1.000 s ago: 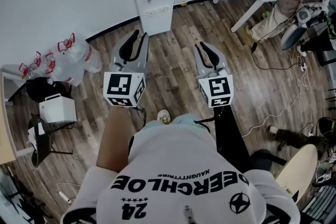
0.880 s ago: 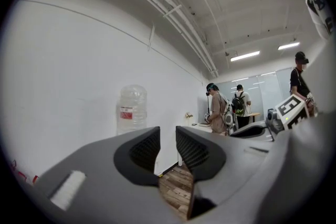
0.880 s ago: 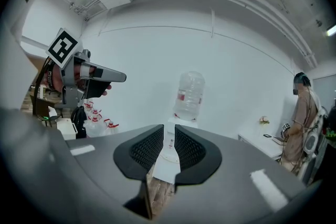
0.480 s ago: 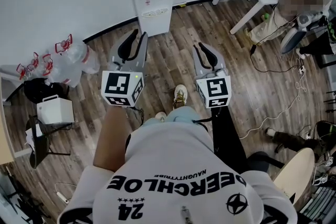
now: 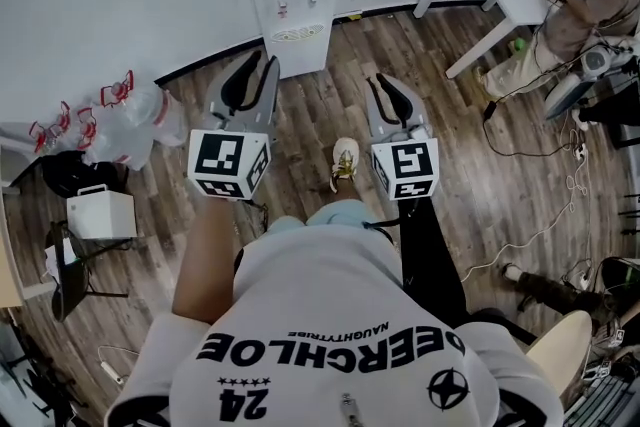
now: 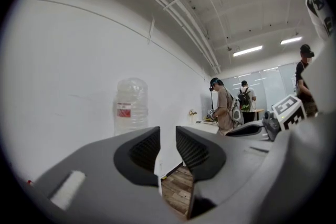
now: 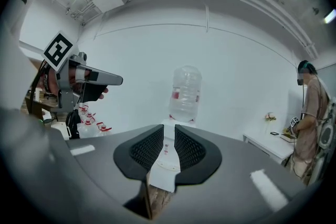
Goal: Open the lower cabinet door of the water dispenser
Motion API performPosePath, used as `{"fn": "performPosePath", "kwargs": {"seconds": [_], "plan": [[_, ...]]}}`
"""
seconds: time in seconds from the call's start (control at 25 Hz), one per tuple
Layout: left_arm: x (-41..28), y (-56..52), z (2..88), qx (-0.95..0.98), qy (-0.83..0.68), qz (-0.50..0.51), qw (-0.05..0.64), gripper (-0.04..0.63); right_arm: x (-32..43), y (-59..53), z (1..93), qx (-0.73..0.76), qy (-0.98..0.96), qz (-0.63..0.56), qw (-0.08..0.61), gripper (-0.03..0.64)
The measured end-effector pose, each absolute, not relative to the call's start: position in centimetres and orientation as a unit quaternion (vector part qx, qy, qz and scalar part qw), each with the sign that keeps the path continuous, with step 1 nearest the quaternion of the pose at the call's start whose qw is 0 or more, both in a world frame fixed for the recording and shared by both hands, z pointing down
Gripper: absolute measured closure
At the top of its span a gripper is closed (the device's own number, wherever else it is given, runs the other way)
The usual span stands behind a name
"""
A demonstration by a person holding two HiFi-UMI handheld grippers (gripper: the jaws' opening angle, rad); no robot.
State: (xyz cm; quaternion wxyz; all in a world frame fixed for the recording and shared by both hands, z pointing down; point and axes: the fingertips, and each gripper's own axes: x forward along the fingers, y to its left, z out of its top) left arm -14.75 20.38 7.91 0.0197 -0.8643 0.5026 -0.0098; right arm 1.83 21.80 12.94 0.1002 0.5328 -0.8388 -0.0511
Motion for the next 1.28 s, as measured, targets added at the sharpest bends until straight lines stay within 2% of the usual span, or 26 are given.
{"fn": "performPosePath", "kwargs": {"seconds": [0.6, 1.04, 1.28], "plan": [[-11.2, 5.2, 8.9, -0.842, 0.539, -0.021, 0.014, 0.499, 5.6, 4.2, 13.6, 0.5, -0.861, -0.039, 0.083, 0.57], [-14.0, 3.9, 12.3, -0.83, 0.556, -0.048, -0.012, 0.499, 4.8, 2.5, 17.5, 0.499, -0.862, 0.015, 0.086, 0.569], [-12.8, 0.2, 11.7, -0.828, 0.558, -0.05, -0.014, 0.499, 6.0, -1.1, 16.7, 0.492, -0.866, 0.012, 0.089, 0.569]]}}
